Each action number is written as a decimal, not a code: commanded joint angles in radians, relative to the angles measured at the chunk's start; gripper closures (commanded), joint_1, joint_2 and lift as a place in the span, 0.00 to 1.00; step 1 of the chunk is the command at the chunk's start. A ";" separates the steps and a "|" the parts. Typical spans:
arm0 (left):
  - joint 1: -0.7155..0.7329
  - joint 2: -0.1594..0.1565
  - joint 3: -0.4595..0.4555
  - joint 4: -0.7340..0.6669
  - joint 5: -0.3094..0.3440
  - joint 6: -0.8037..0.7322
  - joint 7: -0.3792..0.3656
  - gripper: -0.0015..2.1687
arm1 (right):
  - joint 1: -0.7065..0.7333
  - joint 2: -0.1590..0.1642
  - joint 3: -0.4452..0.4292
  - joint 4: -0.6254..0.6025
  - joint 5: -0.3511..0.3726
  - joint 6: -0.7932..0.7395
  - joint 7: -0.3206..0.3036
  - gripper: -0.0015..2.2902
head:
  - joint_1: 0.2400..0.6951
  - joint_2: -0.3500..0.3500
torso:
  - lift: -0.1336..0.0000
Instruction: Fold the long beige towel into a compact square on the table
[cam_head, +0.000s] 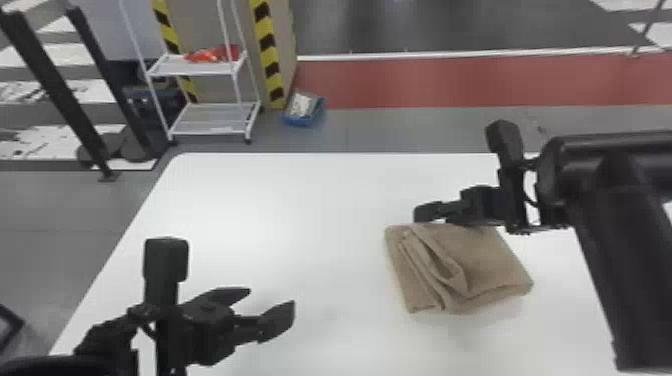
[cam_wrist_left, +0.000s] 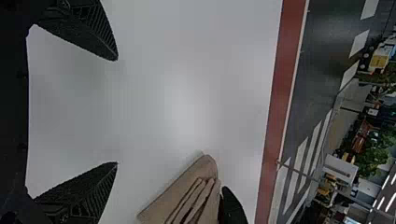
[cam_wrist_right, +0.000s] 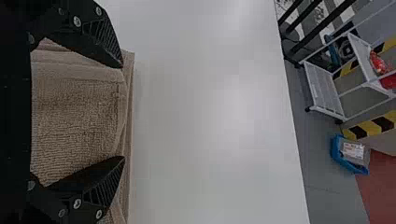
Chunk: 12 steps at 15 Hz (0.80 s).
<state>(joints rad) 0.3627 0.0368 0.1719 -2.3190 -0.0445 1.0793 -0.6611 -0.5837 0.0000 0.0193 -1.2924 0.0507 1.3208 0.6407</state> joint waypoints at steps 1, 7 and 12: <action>0.001 -0.002 0.003 0.000 0.002 0.000 0.000 0.04 | 0.059 0.001 -0.012 -0.156 0.001 0.035 0.042 0.62 | 1.00 0.65 | 0.07; -0.002 -0.002 0.003 0.000 0.006 0.000 0.000 0.04 | 0.188 0.001 -0.006 -0.484 0.258 0.251 0.332 0.98 | 1.00 0.67 | 0.07; 0.004 0.000 0.009 0.000 0.009 0.000 0.000 0.04 | 0.229 0.001 0.060 -0.516 0.336 0.251 0.344 0.98 | 1.00 0.65 | 0.07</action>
<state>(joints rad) 0.3616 0.0345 0.1708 -2.3183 -0.0375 1.0793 -0.6611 -0.3693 0.0000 0.0629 -1.7936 0.3460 1.5671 0.9813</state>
